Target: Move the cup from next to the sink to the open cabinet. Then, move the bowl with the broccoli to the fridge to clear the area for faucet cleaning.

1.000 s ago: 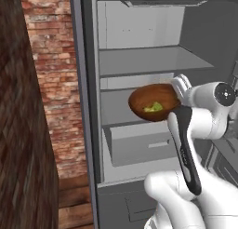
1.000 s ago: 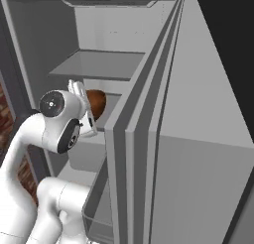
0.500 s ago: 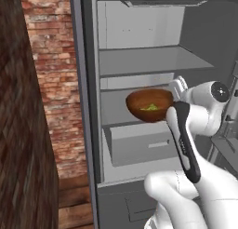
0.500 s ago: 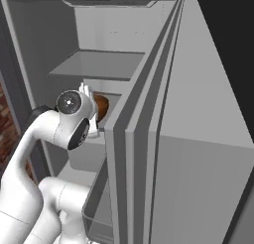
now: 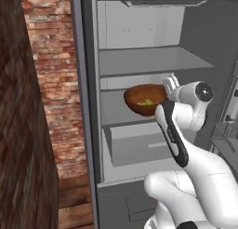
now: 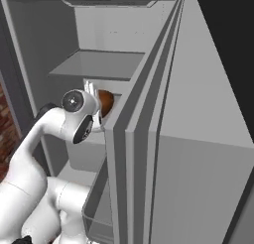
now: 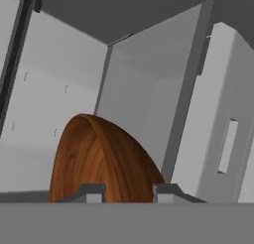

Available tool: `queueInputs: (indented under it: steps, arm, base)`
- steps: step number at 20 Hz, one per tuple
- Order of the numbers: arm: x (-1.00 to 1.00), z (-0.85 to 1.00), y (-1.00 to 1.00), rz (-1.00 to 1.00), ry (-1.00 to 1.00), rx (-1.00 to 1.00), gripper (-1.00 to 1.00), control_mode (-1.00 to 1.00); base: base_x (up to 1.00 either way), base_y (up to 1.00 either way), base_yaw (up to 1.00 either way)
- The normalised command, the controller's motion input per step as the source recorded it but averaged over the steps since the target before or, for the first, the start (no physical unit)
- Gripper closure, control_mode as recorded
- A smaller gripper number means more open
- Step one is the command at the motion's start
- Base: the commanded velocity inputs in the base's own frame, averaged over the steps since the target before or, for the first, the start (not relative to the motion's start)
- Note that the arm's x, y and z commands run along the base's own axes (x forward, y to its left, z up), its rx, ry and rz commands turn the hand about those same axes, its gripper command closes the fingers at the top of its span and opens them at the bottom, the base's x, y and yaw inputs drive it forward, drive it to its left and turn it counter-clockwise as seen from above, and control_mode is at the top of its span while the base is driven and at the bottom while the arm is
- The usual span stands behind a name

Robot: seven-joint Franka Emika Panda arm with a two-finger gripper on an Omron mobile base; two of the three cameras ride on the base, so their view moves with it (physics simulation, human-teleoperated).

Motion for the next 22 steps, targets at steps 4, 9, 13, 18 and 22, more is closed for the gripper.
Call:
queueInputs:
  steps: [4, 9, 13, 18, 22]
  arm:
    - [0.73, -0.29, 0.0, -0.03, 0.0, 0.0, 1.0, -1.0]
    - [0.26, -0.56, 0.0, -0.01, 0.0, 0.0, 1.0, -1.0]
    - [0.48, -0.26, 0.0, -0.02, 0.0, 0.0, 1.0, -1.0]
    - [0.76, -0.06, 0.0, -0.08, 0.0, 0.0, 1.0, -1.0]
    - [0.79, 0.0, 0.0, -0.11, 0.0, 0.0, 1.0, -1.0]
  base:
    - [0.0, 0.0, 0.0]
    - [0.0, 0.0, 0.0]
    - [0.0, 0.0, 0.0]
    - [0.0, 0.0, 0.0]
    - [0.0, 0.0, 0.0]
